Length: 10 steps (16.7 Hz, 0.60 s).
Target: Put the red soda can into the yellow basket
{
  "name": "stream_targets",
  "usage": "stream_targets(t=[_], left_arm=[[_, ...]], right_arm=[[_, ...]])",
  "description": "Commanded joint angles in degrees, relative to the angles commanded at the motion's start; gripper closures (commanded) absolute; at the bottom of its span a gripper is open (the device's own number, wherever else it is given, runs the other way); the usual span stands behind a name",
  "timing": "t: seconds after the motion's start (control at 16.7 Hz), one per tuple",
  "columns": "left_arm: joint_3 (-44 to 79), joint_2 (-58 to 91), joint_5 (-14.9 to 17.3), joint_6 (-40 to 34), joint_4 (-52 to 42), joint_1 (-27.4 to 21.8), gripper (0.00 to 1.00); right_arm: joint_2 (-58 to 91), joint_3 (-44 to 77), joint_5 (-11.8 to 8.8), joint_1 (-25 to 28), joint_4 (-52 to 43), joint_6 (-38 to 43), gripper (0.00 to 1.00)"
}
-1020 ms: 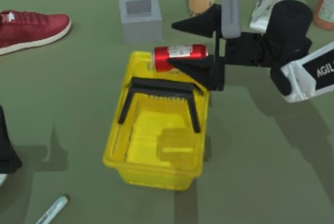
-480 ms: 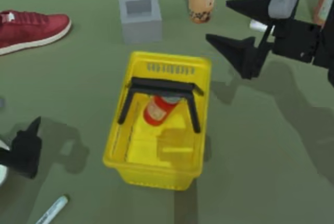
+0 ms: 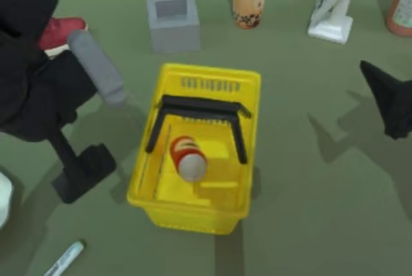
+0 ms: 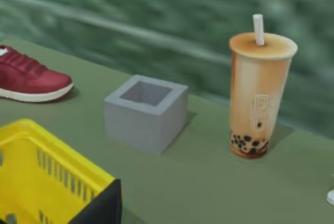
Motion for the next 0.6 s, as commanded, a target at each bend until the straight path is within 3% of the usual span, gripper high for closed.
stream_targets(t=[0.3, 0.6], left_arm=[[24.68, 25.80, -0.88, 12.51, -15.90, -7.60, 0.00], [45.18, 43.64, -2.91, 22.09, -24.58, -12.69, 0.00]], right_arm=[[-30.99, -13.35, 12.68, -3.12, -14.51, 0.74, 0.00], [-53.85, -21.65, 22.34, -5.11, -25.40, 2.14, 0.00]])
